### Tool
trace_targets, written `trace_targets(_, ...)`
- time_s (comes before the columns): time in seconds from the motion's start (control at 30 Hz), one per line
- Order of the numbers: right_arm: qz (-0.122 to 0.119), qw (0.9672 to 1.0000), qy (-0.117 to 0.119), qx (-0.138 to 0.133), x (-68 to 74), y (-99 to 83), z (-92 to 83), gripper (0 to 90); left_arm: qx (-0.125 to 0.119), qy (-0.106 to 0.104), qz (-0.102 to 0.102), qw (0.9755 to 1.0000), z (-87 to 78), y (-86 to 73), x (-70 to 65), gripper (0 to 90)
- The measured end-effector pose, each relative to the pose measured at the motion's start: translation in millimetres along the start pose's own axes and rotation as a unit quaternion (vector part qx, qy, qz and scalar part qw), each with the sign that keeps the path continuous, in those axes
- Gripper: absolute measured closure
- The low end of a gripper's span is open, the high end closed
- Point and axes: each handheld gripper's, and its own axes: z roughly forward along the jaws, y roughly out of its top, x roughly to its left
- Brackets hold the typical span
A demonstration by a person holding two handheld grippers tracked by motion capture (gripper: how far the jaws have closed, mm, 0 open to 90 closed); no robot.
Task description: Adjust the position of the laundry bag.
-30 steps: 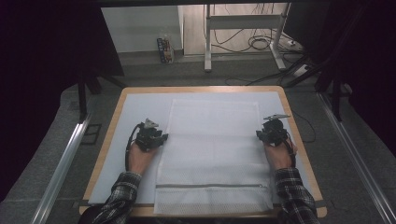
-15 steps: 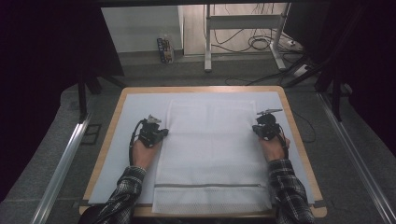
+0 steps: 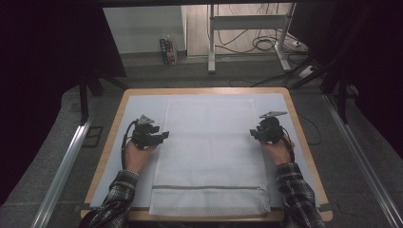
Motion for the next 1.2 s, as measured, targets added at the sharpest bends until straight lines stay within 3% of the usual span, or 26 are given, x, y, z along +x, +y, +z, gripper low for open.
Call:
trace_targets(0.07,-0.002,0.9999,0.013,0.002,2.8,-3.4,-5.2,48.2,0.0,-0.006,0.024,0.9997,-7.0,-2.7,-8.3,34.7)
trace_targets(0.13,-0.011,0.9998,0.017,0.004,7.1,-8.1,-11.6,43.7,-0.003,-0.016,0.035,0.9993,-13.9,-7.1,-15.9,29.9)
trace_targets(0.17,-0.011,0.9998,0.017,0.004,7.1,-8.1,-11.6,43.7,-0.003,-0.016,0.035,0.9993,-13.9,-7.1,-15.9,28.2)
trace_targets(0.23,-0.021,0.9992,0.034,0.005,14.8,-17.3,-25.4,38.8,-0.012,-0.04,0.036,0.9985,-24.3,-15.2,-24.1,24.7)
trace_targets(0.3,-0.022,0.9991,0.036,0.003,17.0,-20.0,-29.2,37.5,-0.016,-0.044,0.034,0.9983,-27.7,-18.1,-26.6,23.3)
trace_targets(0.33,-0.026,0.9988,0.042,0.002,21.7,-27.7,-39.8,36.1,-0.018,-0.053,0.036,0.9978,-34.4,-24.1,-31.5,21.9)
trace_targets(0.67,-0.021,0.9967,0.077,-0.011,36.4,-70.5,-88.5,33.4,-0.008,-0.074,0.061,0.9954,-55.8,-51.3,-58.7,17.2)
trace_targets(0.97,-0.04,0.9946,0.096,-0.002,52.2,-94.6,-106.4,29.9,0.006,-0.075,0.096,0.9925,-58.9,-61.0,-80.8,15.6)
trace_targets(1.2,-0.055,0.994,0.095,0.007,57.6,-107.2,-114.3,28.5,0.012,-0.068,0.109,0.9916,-60.0,-64.3,-87.3,15.2)
